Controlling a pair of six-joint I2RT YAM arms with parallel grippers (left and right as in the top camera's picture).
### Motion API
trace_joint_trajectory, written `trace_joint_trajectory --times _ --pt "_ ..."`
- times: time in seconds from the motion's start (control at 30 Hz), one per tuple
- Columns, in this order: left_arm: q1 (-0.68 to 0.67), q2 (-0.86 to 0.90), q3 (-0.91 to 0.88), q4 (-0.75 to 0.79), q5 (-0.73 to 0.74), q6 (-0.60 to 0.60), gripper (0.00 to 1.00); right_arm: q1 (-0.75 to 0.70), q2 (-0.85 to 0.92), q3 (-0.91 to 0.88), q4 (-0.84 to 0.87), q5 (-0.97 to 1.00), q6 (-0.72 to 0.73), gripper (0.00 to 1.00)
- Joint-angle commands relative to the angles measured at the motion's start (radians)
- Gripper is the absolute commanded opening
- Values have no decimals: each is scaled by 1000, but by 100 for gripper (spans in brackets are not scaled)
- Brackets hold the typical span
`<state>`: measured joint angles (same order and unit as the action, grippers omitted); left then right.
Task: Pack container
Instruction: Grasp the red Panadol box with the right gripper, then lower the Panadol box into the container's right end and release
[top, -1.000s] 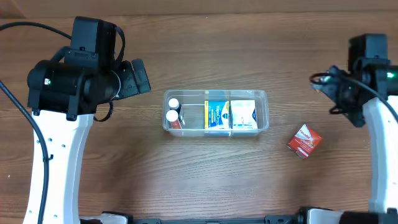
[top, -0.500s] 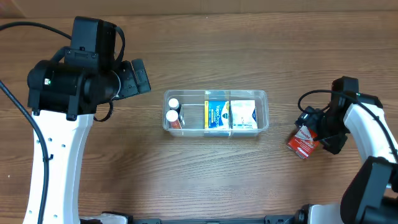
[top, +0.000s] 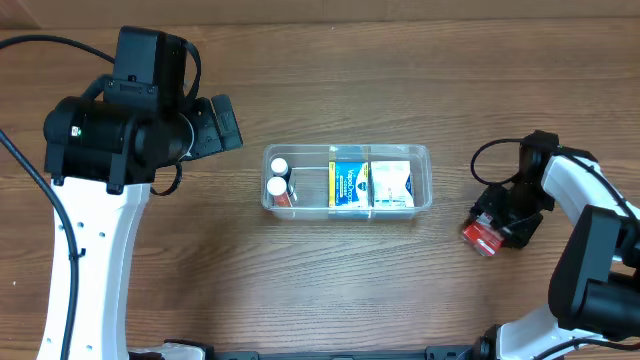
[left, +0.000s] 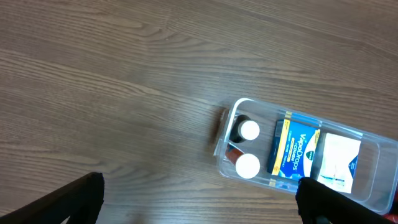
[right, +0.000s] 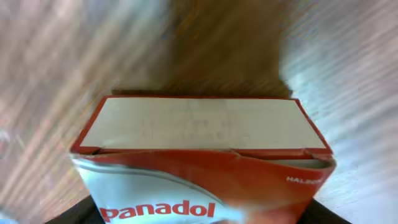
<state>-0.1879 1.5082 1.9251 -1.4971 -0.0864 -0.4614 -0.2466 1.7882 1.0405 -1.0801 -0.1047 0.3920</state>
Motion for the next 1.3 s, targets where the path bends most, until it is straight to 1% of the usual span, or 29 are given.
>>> trace_joint_trajectory --times 0.0,0.1,0.13,0.23,0.3,0.37,0.43,0.57,0.67,0.7,0.73,0.77,0.87,0.9,0.93,0.97,1.03,1.1,1.17,1.27 --pt "4 -3 15 1 2 20 100 28 -77 140 -79 -35 -15 69" --pt "4 -3 15 1 2 20 100 124 -212 328 -167 -35 -51 69" --pt "4 -3 15 1 2 20 100 199 -271 397 -172 -35 -80 69" --pt "4 -3 15 1 2 20 100 374 -333 420 -107 -4 -108 71" --pt "4 -3 15 1 2 20 100 483 -286 418 -84 11 -105 71" --pt "4 -3 15 0 2 20 100 532 -221 417 -76 13 -105 71" --pt "4 -3 15 0 2 20 100 570 -116 417 -65 13 -105 72" --pt "5 -3 15 -3 1 20 100 578 9 417 -65 14 -105 72" --pt "4 -3 15 -3 1 20 100 579 53 417 -65 14 -105 73" --pt "4 -3 15 -3 1 20 100 579 52 417 -65 14 -105 78" --pt "5 -3 15 -3 1 20 100 579 45 420 -68 21 -105 85" --pt "5 -3 15 -3 0 21 100 579 2 427 -66 35 -105 94" --pt "5 -3 15 -2 -3 20 100 579 -152 455 -58 114 -105 96" --pt "5 -2 15 -2 -6 20 100 572 -225 456 -39 152 -104 100" --pt "5 1 15 -2 -8 20 97 555 -274 456 -21 177 -103 100" --pt "5 3 15 2 -20 20 100 534 -310 456 -3 196 -104 100" --pt "6 22 10 20 -36 20 100 472 -352 456 27 200 -105 100" --pt "7 47 9 6 -36 19 100 433 -357 456 -38 182 -105 100" --pt "7 61 8 -27 -33 40 100 430 -376 456 -89 182 -103 100" --pt "-5 -2 7 -49 -45 69 100 444 -512 429 -99 183 -81 100"
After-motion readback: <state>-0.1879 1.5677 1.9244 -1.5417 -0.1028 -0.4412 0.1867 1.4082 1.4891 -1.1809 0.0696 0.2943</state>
